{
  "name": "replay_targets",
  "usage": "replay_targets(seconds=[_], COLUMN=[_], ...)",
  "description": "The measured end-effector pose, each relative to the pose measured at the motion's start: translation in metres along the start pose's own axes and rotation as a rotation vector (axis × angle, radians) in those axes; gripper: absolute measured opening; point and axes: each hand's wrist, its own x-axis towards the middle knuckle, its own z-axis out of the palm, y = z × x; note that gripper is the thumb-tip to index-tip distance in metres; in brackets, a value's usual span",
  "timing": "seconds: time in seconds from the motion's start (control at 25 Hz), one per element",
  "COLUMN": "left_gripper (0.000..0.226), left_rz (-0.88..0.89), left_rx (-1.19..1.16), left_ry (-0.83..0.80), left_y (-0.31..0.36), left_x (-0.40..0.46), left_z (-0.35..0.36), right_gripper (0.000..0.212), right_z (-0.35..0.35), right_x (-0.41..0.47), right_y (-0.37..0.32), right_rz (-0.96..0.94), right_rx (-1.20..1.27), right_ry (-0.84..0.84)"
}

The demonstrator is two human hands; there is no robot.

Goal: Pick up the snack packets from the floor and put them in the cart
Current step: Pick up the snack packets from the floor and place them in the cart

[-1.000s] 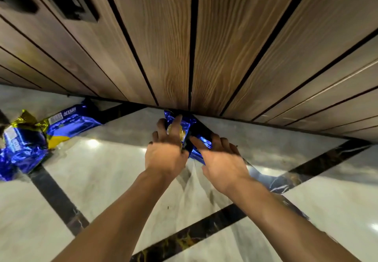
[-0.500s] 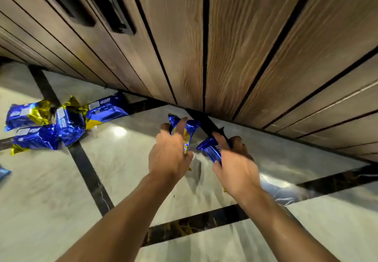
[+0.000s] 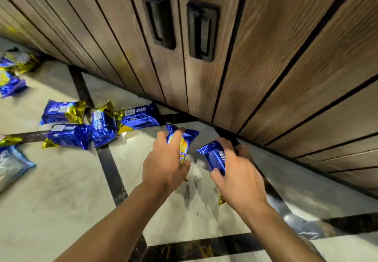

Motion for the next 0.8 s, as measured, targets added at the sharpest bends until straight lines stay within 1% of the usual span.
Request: replay_targets(seconds=[0.16,0.32,0.64,0.8], left_gripper=[0.079,0.082,0.085,0.083], left_rz=[-0.047,-0.070,-0.181,-0.252], left_rx=[-0.076,-0.142,-0.181,-0.197], left_ry=[-0.009,-0.012,0.030,0.075], left_y=[-0.015,-0.025,-0.063,-0.072], left_x=[-0.012,-0.037,-0.109,-0.157], left_z=[-0.035,-0.092,-0.243,-0.337], right_gripper=[0.068,0.071,0.073,0.072], right_z=[-0.022,-0.060,-0.142,-0.200], right_x=[-0.012,-0.028,-0.080,-0.117], right_y=[-0.045,-0.091,-0.221,-0.295], right_rz=[-0.021,-0.038,-0.099,-0.165], right_rx=[-0.053,-0.048,0.044,0.076], right_ry=[0.002,-0.017,-0.004,-0.038])
